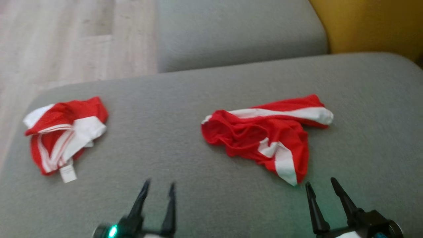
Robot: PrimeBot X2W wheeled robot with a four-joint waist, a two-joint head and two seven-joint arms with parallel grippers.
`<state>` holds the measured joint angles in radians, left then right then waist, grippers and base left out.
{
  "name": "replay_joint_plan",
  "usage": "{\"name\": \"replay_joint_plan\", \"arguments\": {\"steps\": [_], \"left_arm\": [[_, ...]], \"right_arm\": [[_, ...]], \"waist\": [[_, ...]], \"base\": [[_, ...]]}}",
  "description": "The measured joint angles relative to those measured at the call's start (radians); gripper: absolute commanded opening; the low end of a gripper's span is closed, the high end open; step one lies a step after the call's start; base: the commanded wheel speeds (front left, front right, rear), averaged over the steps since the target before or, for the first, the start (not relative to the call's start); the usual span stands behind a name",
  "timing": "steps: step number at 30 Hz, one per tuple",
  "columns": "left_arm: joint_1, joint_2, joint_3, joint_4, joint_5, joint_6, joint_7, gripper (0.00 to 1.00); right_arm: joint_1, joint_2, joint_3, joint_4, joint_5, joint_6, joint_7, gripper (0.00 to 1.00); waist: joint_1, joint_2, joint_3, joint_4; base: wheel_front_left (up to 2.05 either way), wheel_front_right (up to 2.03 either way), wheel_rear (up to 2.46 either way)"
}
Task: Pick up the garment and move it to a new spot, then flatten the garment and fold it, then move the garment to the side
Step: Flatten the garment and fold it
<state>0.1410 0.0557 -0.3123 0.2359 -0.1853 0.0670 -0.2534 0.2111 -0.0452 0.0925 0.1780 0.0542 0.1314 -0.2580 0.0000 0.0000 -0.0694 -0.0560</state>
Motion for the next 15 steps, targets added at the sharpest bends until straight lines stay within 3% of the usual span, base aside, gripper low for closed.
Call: {"name": "replay_joint_plan", "arguments": {"steps": [9, 15], "left_arm": [[-0.333, -0.005, -0.200, 0.188, 0.000, -0.034, 0.000, 1.00], [-0.547, -0.005, -0.282, 0.403, -0.012, -0.052, 0.000, 1.00]], "right_arm": [[-0.075, -0.011, 0.027, -0.009, 0.017, 0.000, 0.000, 1.00], [-0.134, -0.011, 0.037, -0.012, 0.032, 0.000, 0.000, 1.00]], "waist": [[0.0002, 0.0000, 0.106, -0.124], [0.0003, 0.0000, 0.186, -0.221]], "base": [[0.00, 0.00, 0.00], [0.00, 0.00, 0.00]]}}
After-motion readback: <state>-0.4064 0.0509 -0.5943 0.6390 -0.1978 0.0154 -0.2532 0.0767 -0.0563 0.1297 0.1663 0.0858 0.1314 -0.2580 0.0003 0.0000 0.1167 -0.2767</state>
